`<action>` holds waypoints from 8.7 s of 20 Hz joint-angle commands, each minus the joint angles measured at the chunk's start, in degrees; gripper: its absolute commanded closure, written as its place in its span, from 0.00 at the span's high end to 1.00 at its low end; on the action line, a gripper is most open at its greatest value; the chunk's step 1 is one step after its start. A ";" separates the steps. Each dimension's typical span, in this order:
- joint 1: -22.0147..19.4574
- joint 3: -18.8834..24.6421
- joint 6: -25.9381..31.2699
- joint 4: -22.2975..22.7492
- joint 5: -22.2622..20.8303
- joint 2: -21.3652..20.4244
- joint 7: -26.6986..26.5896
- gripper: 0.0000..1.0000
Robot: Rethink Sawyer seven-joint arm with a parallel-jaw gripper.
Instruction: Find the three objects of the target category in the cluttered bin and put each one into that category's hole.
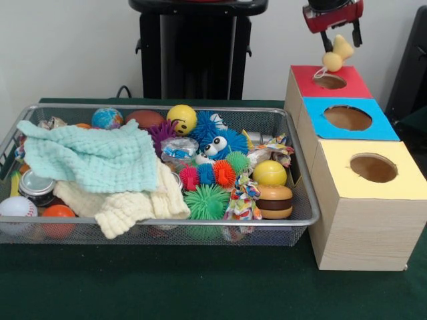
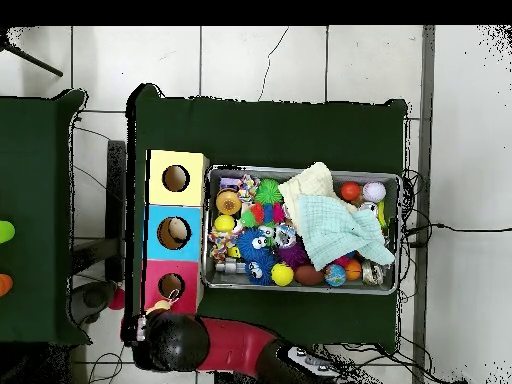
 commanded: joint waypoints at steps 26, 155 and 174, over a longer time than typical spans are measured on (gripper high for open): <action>3.54 -8.74 -12.05 -7.58 -6.65 -1.74 10.89 0.00; 5.64 -11.60 -9.88 -9.61 -5.04 -7.90 12.48 0.00; 5.33 -11.69 -14.25 -8.77 -8.32 -1.80 11.11 0.00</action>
